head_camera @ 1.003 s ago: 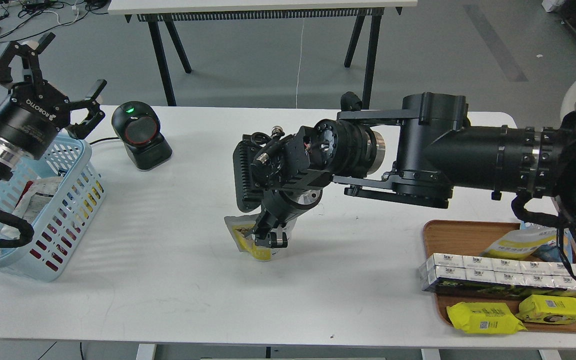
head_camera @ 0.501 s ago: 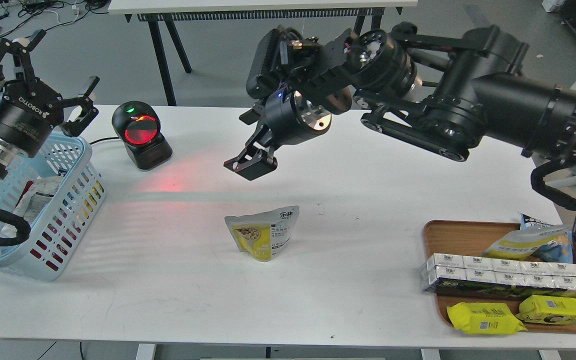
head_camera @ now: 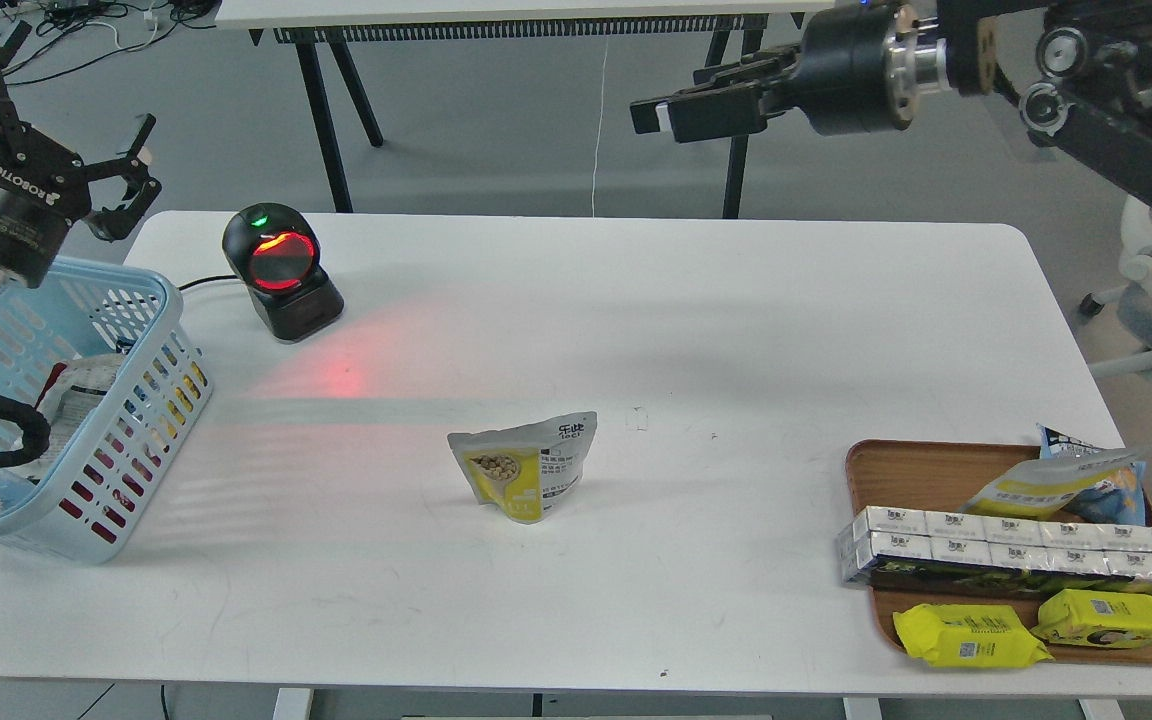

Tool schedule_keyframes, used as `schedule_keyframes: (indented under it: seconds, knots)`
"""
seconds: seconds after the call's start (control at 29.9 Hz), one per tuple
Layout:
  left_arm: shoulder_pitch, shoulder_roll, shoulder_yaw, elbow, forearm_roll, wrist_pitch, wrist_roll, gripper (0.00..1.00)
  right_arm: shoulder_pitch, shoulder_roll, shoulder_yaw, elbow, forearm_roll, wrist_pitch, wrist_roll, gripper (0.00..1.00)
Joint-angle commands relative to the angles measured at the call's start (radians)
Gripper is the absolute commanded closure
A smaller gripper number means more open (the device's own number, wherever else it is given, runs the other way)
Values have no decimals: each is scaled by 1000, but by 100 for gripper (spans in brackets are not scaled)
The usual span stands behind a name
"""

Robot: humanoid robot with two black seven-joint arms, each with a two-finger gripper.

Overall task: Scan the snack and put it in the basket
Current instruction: 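Raise the right arm away and bring the left arm up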

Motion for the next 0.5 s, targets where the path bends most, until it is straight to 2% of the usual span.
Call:
schedule_keyframes:
  seconds: [0.0,0.17,0.47]
  knots:
    - [-2,33,-27,0,11,0,-1,0,-26,-54,3,-11,111,0,0,3]
    - [-74,70,-18,-1,26,0,-1,0,-51,-68,29,-35,134,0,0,3]
    - [-170,57,1,-12,24,0,-1,0,-69,-66,76,-88,180,0,0,3]
